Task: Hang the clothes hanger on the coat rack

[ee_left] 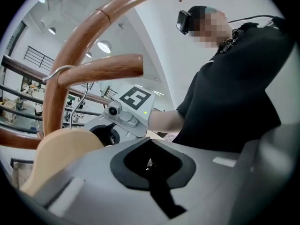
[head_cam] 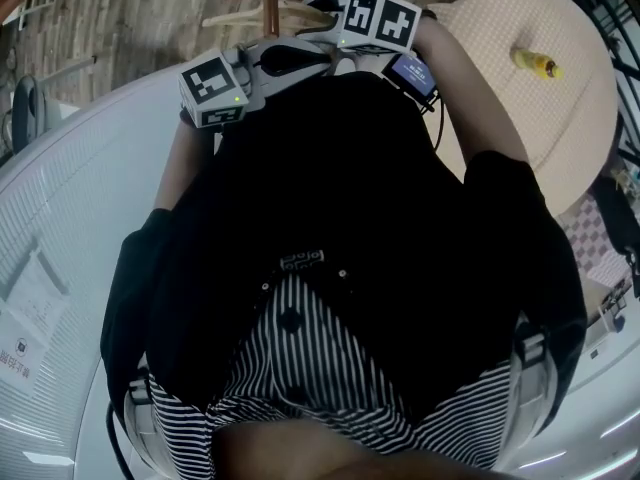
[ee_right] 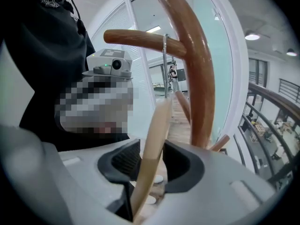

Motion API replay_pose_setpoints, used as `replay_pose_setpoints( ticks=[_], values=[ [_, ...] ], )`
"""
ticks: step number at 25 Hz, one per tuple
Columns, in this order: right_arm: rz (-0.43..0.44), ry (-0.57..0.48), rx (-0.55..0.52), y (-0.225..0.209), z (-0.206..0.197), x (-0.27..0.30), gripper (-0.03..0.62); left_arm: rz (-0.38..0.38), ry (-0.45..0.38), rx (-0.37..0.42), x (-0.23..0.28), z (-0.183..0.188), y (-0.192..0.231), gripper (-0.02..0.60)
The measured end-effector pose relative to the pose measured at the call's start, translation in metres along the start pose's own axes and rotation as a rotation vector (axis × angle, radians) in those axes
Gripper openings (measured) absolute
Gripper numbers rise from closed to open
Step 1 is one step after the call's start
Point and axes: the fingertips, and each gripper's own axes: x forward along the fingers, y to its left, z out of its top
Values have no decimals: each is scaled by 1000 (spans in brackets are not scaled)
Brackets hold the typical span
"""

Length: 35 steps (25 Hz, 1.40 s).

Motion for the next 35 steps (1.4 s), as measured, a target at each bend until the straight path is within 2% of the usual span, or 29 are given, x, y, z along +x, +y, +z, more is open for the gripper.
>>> replay_pose_setpoints(
  ticks=[5,10,13,16,19,23,27,29,30,33,35],
  values=[
    [-81,-13,32,-5,-1,-7,186,15,17,-1,-3,-4,-6,3],
    [-161,-163,129,-6,23,-28,201,23,15,4,-13,-8,-12,3],
    [-227,-211,169,-4,32,-47,202,42,-3,10,-19,-4,-12,3],
    [-322,-251,229,-5,31,-71,202,102,-13,19,-22,2,-7,3],
    [-437,-330,298,-5,18,-102,202,207,-4,40,-18,2,5,3],
    [-586,-450,298,9,26,-126,201,343,-1,71,-24,-7,26,3],
    [-813,-529,436,12,22,-127,96,473,-25,2,-50,-13,45,3],
    [-910,-518,513,12,9,-123,39,526,-37,-18,-59,-11,54,3],
    [-933,-509,550,14,5,-118,2,541,-44,-21,-63,-9,55,3],
    [-894,-515,645,22,3,-94,2,539,-47,-30,-69,-11,50,3],
    [-879,-503,648,23,4,-85,2,523,-36,-27,-67,-14,48,3]
  ],
)
